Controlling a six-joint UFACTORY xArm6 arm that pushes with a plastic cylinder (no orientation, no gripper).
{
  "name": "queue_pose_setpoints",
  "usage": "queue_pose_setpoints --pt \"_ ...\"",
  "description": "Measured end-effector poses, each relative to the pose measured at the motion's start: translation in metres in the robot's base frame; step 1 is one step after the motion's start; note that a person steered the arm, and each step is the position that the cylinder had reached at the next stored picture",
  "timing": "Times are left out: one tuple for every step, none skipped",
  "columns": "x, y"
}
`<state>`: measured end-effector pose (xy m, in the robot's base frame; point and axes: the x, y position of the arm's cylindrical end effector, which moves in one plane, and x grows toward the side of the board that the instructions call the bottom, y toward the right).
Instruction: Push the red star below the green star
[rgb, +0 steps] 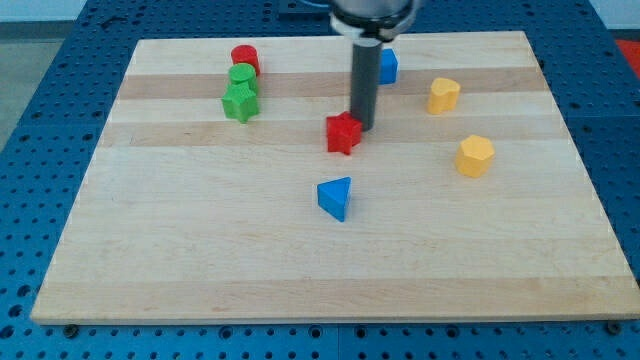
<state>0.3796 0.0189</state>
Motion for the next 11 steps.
queue_pose_setpoints --pt "0.022 -0.017" --pt "0.034 0.002" --pt "0.048 0.011" --pt "0.055 -0.009" --pt "0.055 -0.035" --pt "0.051 -0.051" --pt "0.044 -0.070" --pt "0.038 -0.088" --pt "0.032 -0.106" --pt "0.031 -0.117" --pt "0.031 -0.119"
